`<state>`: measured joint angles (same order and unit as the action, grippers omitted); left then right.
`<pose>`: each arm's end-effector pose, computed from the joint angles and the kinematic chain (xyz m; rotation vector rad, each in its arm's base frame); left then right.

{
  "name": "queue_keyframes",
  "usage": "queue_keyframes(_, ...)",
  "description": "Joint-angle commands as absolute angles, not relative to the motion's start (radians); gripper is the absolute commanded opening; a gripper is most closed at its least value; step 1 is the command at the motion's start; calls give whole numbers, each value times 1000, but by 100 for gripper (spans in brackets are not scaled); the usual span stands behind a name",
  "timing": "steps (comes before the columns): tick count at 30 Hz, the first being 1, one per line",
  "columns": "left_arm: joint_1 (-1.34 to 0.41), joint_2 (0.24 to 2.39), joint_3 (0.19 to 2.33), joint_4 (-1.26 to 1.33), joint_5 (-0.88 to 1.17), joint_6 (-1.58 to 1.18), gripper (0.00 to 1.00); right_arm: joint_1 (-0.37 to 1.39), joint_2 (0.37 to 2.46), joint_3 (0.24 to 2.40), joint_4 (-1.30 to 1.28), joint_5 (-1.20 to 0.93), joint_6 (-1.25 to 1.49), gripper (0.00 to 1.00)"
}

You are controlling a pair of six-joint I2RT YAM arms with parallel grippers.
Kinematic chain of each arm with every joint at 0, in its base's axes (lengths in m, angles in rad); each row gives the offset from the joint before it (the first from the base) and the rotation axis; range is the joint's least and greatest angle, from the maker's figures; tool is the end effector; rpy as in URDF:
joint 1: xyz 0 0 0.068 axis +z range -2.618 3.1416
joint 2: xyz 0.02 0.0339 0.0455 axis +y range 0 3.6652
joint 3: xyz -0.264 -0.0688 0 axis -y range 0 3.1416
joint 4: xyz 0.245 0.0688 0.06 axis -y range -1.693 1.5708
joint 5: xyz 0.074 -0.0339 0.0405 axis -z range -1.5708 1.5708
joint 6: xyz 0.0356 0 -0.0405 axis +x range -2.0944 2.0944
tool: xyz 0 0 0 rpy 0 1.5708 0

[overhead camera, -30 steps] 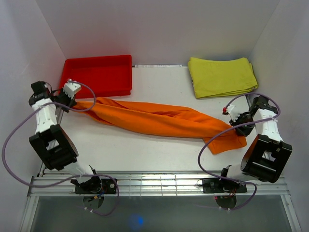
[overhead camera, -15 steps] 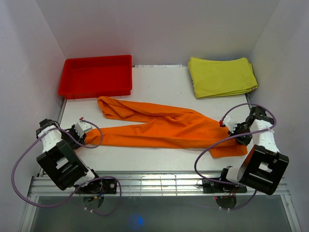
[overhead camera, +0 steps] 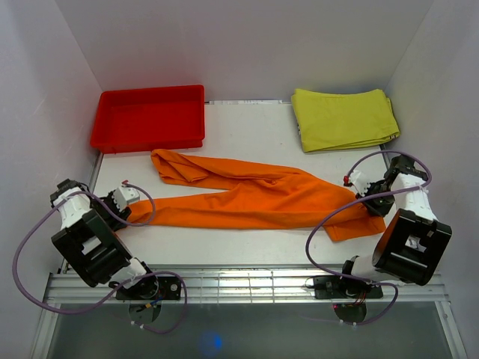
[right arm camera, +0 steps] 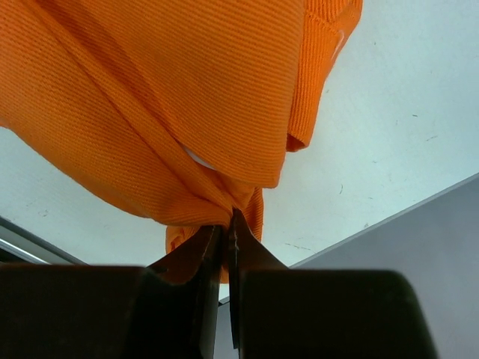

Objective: Fold and stack the trousers
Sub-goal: Flatten the trousers out

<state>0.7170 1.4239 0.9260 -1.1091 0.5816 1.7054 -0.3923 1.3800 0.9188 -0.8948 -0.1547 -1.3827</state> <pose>0.1798 0.1308 0.2067 1.2169 2.2882 -0.3169 0.2232 -0.0864 0.2107 -1.3922 2.5270 -0.1000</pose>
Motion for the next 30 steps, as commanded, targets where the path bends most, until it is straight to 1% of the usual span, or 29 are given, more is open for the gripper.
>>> queue_keyframes(1, 718, 1349, 844, -1109, 476, 1787, 57, -397, 1393, 962, -914, -184, -1358, 8)
queue_keyframes(2, 716, 1324, 816, -1083, 453, 1796, 57, -399, 1394, 962, -913, -187, -1358, 8)
queue_keyframes(3, 716, 1312, 763, -1027, 436, 1798, 56, -397, 1397, 960, -913, -187, -1356, 8)
queue_keyframes(5, 716, 1299, 721, -970, 393, 1795, 53, -397, 1397, 957, -913, -186, -1356, 8)
queue_keyframes(6, 716, 1295, 704, -919, 385, 1784, 48, -397, 1397, 957, -913, -187, -1358, 8)
queue_keyframes(9, 716, 1310, 675, -826, 379, 1734, 43, -397, 1399, 960, -914, -187, -1358, 8)
queue_keyframes(10, 716, 1313, 676, -803, 382, 1717, 37, -397, 1401, 963, -914, -186, -1358, 8)
queue_keyframes(12, 716, 1316, 692, -761, 387, 1684, 33, -399, 1402, 971, -914, -179, -1356, 8)
queue_keyframes(13, 716, 1312, 698, -729, 393, 1666, 28, -399, 1404, 976, -916, -179, -1356, 8)
queue_keyframes(16, 716, 1308, 729, -693, 417, 1649, 19, -399, 1404, 982, -914, -184, -1358, 8)
queue_keyframes(17, 716, 1312, 742, -693, 429, 1641, 9, -399, 1404, 985, -914, -190, -1358, 8)
queue_keyframes(18, 716, 1315, 777, -693, 445, 1629, 2, -399, 1408, 991, -910, -193, -1347, 8)
queue_keyframes(19, 716, 1321, 799, -693, 477, 1614, 0, -399, 1414, 1009, -908, -199, -1341, 8)
queue_keyframes(22, 709, 1377, 929, -730, 529, 1553, 0, -397, 1451, 1066, -885, -213, -1316, 8)
queue_keyframes(23, 694, 1426, 972, -732, 550, 1493, 0, -397, 1466, 1131, -871, -224, -1307, 8)
queue_keyframes(25, 667, 1486, 1130, -735, 558, 1415, 0, -399, 1535, 1227, -877, -239, -1267, 8)
queue_keyframes(26, 649, 1524, 1196, -735, 574, 1314, 0, -397, 1561, 1347, -890, -259, -1249, 8)
queue_keyframes(27, 640, 1602, 1268, -751, 580, 1268, 0, -397, 1622, 1414, -935, -271, -1237, 8)
queue_keyframes(28, 632, 1641, 1416, -767, 590, 1228, 0, -396, 1652, 1481, -962, -281, -1217, 8)
queue_keyframes(29, 621, 1676, 1490, -784, 612, 1194, 0, -396, 1676, 1608, -983, -300, -1209, 8)
queue_keyframes(30, 618, 1734, 1558, -813, 623, 1136, 0, -396, 1716, 1664, -1003, -311, -1200, 8)
